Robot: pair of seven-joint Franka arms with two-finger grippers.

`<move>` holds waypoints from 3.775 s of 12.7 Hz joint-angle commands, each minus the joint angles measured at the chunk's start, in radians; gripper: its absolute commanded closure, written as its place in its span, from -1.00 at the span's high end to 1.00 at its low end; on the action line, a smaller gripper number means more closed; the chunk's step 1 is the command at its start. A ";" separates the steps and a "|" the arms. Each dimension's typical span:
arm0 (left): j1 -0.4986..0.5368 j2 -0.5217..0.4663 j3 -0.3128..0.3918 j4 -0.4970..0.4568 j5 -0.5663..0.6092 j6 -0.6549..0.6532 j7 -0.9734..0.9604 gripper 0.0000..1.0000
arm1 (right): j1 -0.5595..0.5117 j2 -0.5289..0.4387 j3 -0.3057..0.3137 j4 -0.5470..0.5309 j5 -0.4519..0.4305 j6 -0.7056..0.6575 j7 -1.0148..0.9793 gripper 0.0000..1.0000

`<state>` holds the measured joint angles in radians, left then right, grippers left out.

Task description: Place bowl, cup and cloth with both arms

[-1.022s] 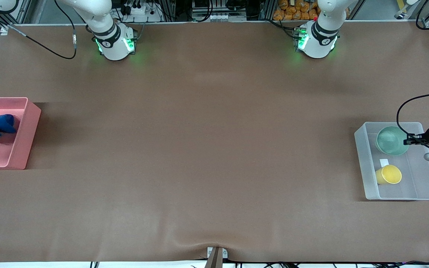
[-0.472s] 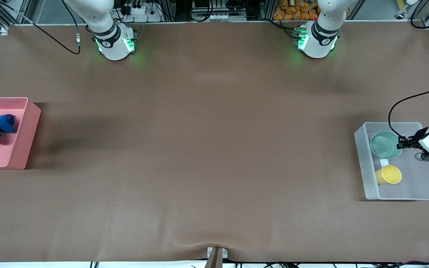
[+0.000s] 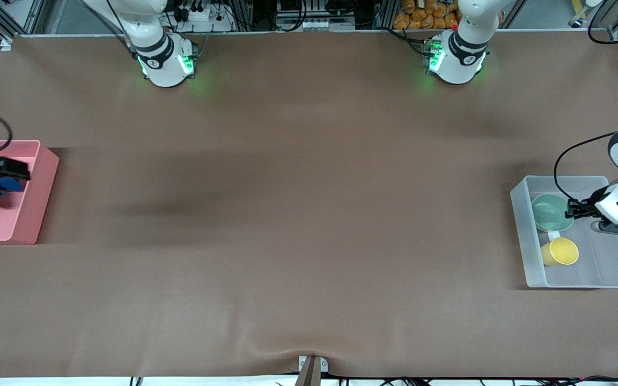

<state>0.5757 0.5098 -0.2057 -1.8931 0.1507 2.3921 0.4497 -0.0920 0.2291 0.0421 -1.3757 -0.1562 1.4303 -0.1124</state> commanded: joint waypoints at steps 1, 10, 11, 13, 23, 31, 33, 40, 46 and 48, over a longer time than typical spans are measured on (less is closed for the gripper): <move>0.000 -0.010 -0.008 0.029 0.046 -0.002 0.009 1.00 | -0.009 -0.155 -0.021 -0.170 0.134 0.013 0.127 1.00; -0.267 -0.092 0.061 0.223 0.032 -0.347 -0.277 1.00 | -0.112 -0.281 -0.037 -0.270 0.251 0.038 0.183 1.00; -0.337 -0.103 0.106 0.223 0.032 -0.361 -0.355 1.00 | -0.085 -0.281 -0.039 -0.266 0.216 0.041 0.184 1.00; -0.452 -0.112 0.163 0.223 0.003 -0.363 -0.423 1.00 | -0.081 -0.283 -0.033 -0.255 0.185 0.044 0.188 1.00; -0.832 -0.431 0.499 0.240 -0.203 -0.694 -0.484 1.00 | -0.101 -0.277 -0.039 -0.221 0.184 0.032 0.177 1.00; -0.649 -0.553 0.295 0.224 -0.194 -0.734 -0.473 1.00 | -0.080 -0.249 -0.033 -0.175 0.169 0.030 0.174 1.00; -0.654 -0.470 0.295 0.316 -0.192 -0.734 -0.470 1.00 | -0.078 -0.249 -0.031 -0.175 0.170 0.030 0.174 1.00; -0.707 -0.431 0.345 0.417 -0.195 -0.734 -0.471 1.00 | -0.078 -0.246 -0.031 -0.175 0.172 0.030 0.172 1.00; -0.697 -0.447 0.344 0.408 -0.203 -0.749 -0.431 1.00 | -0.072 -0.244 -0.031 -0.175 0.170 0.029 0.174 1.00; -0.698 -0.445 0.344 0.407 -0.200 -0.749 -0.433 1.00 | -0.072 -0.244 -0.031 -0.177 0.170 0.029 0.172 1.00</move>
<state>-0.1144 0.0693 0.1305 -1.4885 -0.0399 1.6591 0.0006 -0.1701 -0.0281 0.0098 -1.5778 0.0310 1.4736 0.0567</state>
